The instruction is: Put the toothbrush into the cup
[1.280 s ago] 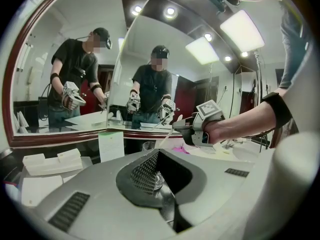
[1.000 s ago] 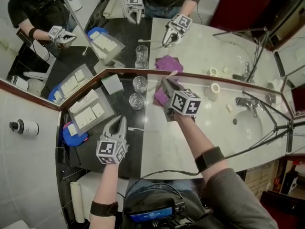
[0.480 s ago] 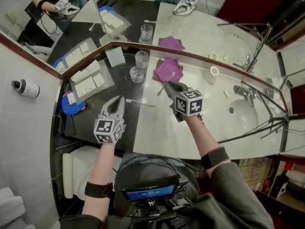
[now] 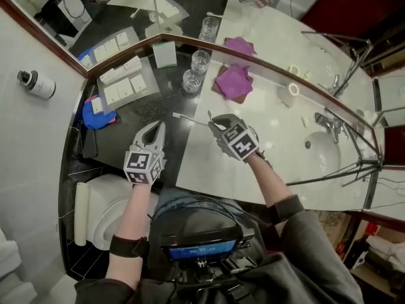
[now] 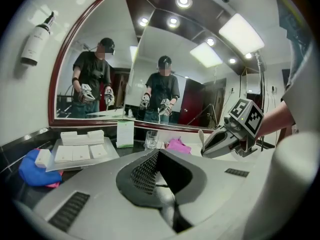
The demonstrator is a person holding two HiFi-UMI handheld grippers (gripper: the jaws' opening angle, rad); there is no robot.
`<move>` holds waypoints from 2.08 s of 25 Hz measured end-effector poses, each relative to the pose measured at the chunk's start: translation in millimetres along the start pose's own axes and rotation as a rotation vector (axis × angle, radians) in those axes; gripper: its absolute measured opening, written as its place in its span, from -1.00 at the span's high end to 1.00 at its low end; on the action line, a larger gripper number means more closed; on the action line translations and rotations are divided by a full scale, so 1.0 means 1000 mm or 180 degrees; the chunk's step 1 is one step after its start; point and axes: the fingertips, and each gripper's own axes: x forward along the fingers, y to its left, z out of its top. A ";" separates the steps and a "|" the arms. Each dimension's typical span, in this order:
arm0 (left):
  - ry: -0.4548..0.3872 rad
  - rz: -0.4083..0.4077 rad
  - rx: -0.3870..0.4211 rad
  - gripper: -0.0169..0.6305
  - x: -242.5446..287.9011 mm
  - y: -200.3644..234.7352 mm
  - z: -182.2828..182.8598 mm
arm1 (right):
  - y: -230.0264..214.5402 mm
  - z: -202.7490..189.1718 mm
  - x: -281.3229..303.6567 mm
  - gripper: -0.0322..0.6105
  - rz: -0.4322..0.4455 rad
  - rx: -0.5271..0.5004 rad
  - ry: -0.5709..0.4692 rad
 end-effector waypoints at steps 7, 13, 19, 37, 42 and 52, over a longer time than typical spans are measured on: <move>-0.0013 0.0133 -0.0121 0.95 -0.021 0.021 -0.016 | 0.043 -0.009 0.033 0.73 0.0210 -0.0791 0.0597; -0.0030 0.0230 -0.0220 0.95 -0.032 0.038 -0.025 | 0.068 -0.028 0.077 0.73 0.0377 -0.1238 0.1029; -0.0014 0.0321 -0.0277 0.95 -0.044 0.059 -0.034 | 0.084 -0.035 0.122 0.73 0.0422 -0.1358 0.1229; 0.0096 0.0421 -0.0415 0.95 -0.061 0.088 -0.059 | 0.089 -0.061 0.168 0.69 0.0317 -0.1558 0.1368; 0.0091 0.0433 -0.0399 0.95 -0.060 0.088 -0.059 | 0.094 -0.061 0.170 0.47 0.0345 -0.1517 0.1323; 0.0100 0.0324 -0.0328 0.95 -0.050 0.073 -0.051 | 0.085 -0.037 0.148 0.47 0.0270 -0.1340 0.1001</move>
